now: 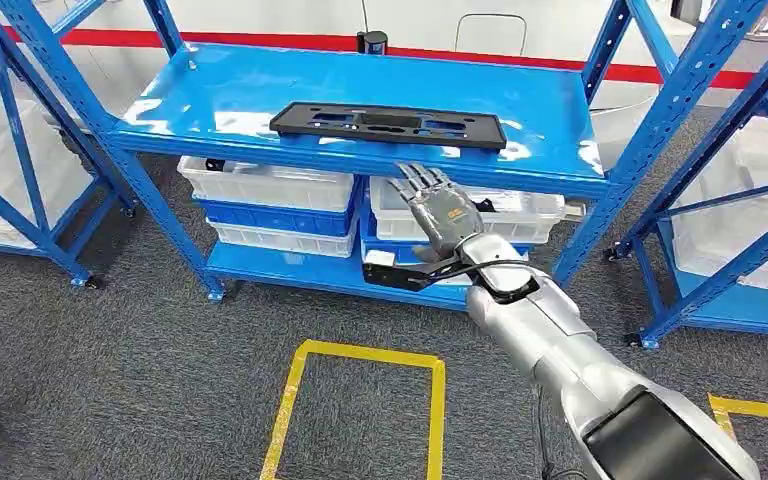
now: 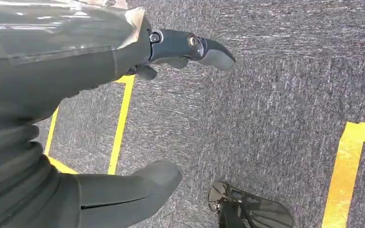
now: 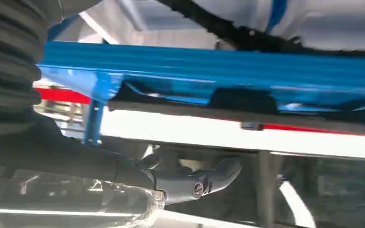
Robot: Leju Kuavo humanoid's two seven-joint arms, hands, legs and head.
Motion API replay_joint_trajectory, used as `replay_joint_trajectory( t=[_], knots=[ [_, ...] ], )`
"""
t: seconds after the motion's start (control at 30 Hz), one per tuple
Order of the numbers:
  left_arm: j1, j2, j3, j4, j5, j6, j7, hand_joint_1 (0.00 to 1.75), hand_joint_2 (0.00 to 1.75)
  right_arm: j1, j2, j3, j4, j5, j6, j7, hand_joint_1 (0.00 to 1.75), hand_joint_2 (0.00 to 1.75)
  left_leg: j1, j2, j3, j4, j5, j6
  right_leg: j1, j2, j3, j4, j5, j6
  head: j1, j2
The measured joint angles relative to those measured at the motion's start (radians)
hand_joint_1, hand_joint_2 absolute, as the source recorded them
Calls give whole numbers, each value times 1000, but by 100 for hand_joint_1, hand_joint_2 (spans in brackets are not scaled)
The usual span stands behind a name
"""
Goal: Take the parts from the cabinet and place them on the table.
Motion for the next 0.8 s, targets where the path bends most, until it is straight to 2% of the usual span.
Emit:
replay_joint_trajectory(
  t=[0.07, 0.1, 0.17, 0.4, 0.6, 0.8],
  knots=[
    [0, 0, 0, 0, 0, -2, -2, 0, 175, -6, -4, -21, 23, -7, -31, 1, 0, 175, 0, 0, 0, 0, 0, 0, 0, 0, 0, 0, 0, 0, 0, 0],
    [0, 0, 0, 0, 0, -3, -4, 0, 0, -7, -8, -30, 32, -7, -45, 1, 0, 175, 0, 0, 0, 0, 0, 0, 0, 0, 0, 0, 0, 0, 0, 0],
    [0, 0, 0, 0, -5, -5, -8, 0, 0, -7, -18, -41, 44, 13, -76, 20, 0, 175, 0, 0, 0, 1, 0, 0, 0, 0, 0, 0, 0, 0, 0, 0],
    [1, 2, -5, 0, -13, -23, -16, 0, 0, -1, -49, -84, 79, 35, -119, 99, 0, 175, 0, 0, 0, 1, 0, 0, 0, 0, 0, 0, 0, 0, 0, 0],
    [1, 2, -5, 0, -19, -28, -16, 0, 0, 0, -77, -162, 97, 35, -174, 81, 0, 175, 0, 0, 0, 1, 0, 0, 0, 0, 0, 0, 0, 0, 0, 0],
    [1, 2, -6, 0, -24, -37, -6, 0, 0, 2, -96, -206, 96, 57, -166, 79, 0, 175, 0, 0, 0, 1, 0, 0, 0, 0, 0, 0, 0, 0, 0, 0]
  ],
)
